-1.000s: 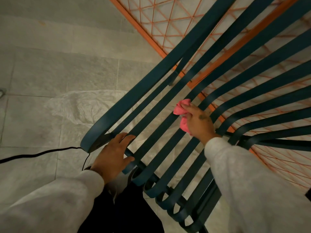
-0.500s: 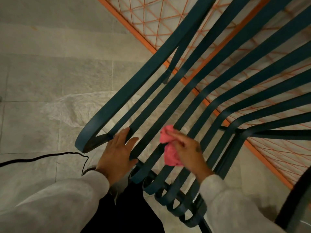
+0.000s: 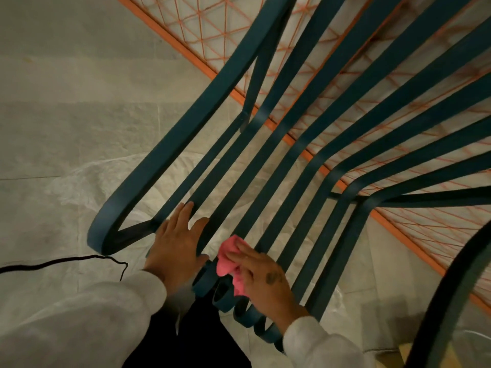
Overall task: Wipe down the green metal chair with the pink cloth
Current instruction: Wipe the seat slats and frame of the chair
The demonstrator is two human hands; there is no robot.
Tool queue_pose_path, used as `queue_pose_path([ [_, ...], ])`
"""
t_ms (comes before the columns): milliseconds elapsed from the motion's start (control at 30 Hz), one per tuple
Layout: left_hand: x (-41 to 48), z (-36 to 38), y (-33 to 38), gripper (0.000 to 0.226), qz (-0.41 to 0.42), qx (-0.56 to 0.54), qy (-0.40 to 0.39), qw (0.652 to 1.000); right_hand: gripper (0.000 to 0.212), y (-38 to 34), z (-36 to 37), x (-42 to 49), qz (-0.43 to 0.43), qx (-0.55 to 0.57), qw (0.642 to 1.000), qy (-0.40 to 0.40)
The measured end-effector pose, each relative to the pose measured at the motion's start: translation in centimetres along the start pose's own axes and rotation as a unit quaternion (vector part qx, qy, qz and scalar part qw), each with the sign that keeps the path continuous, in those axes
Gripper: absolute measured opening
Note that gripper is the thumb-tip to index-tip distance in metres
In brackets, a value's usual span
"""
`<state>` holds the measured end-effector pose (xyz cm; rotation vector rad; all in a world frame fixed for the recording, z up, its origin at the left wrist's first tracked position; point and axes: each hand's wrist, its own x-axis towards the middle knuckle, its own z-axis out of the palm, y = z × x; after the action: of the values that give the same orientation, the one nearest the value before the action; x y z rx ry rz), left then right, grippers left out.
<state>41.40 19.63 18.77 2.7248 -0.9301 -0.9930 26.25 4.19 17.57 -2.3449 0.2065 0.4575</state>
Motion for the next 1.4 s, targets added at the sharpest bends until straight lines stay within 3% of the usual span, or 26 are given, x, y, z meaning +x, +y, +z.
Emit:
queue_pose_path([
  [100, 1.7, -0.6, 1.1, 0.082, 0.010, -0.013, 0.009, 1.000, 0.042, 0.9, -3.7, 1.1, 0.151, 0.213, 0.964, 0.050],
  [167, 3.0, -1.0, 2.0, 0.081, 0.025, -0.006, 0.007, 1.000, 0.042, 2.2, -7.2, 2.4, 0.222, 0.273, 0.925, 0.142],
  [233, 4.3, -1.1, 2.7, 0.079, 0.040, 0.008, 0.008, 0.999, 0.042, 4.7, -10.7, 4.2, 0.234, 0.265, 0.908, 0.223],
  [333, 5.9, -0.9, 3.8, 0.078, 0.048, 0.013, 0.017, 0.999, 0.044, 9.1, -15.1, 7.6, 0.264, 0.155, 0.913, 0.269],
  [500, 6.5, -0.5, 4.1, 0.081, 0.053, 0.037, 0.014, 0.998, 0.053, 10.7, -14.6, 9.7, 0.229, -0.026, 0.955, 0.185],
  [633, 6.3, -0.6, 4.1, 0.080, 0.053, 0.033, 0.011, 0.998, 0.041, 7.8, -11.0, 8.1, 0.239, 0.089, 0.939, 0.232],
  [733, 6.6, -1.3, 4.2, 0.080, 0.053, 0.029, 0.003, 0.998, 0.027, 5.8, -10.5, 7.5, 0.248, 0.121, 0.946, 0.169],
  [800, 6.9, -2.0, 3.9, 0.080, 0.050, 0.006, 0.017, 0.999, 0.031, 4.9, -12.2, 7.8, 0.251, 0.163, 0.940, 0.162],
  [900, 7.4, -3.1, 3.1, 0.083, 0.041, -0.023, 0.040, 0.998, 0.030, 5.4, -15.8, 10.1, 0.222, 0.207, 0.921, 0.245],
  [967, 7.7, -3.3, 2.6, 0.086, 0.044, -0.018, 0.033, 0.998, 0.033, 7.1, -17.2, 12.6, 0.217, 0.140, 0.924, 0.283],
  [1067, 7.6, -3.0, 2.1, 0.087, 0.054, -0.003, 0.029, 0.998, 0.040, 8.2, -16.3, 14.5, 0.195, 0.020, 0.959, 0.205],
  [1167, 7.4, -2.5, 1.9, 0.086, 0.053, -0.004, 0.026, 0.998, 0.045, 7.1, -12.9, 12.9, 0.188, 0.036, 0.964, 0.184],
  [1233, 7.4, -2.4, 1.8, 0.083, 0.059, 0.003, 0.025, 0.998, 0.038, 6.0, -11.0, 11.2, 0.189, 0.056, 0.961, 0.196],
  [1333, 7.4, -2.5, 1.5, 0.080, 0.063, 0.000, 0.021, 0.998, 0.022, 4.4, -10.0, 9.9, 0.097, 0.001, 0.991, 0.094],
  [1400, 7.4, -2.4, 1.5, 0.079, 0.066, -0.004, 0.023, 0.998, 0.020, 3.6, -11.3, 10.0, 0.085, 0.025, 0.995, 0.039],
])
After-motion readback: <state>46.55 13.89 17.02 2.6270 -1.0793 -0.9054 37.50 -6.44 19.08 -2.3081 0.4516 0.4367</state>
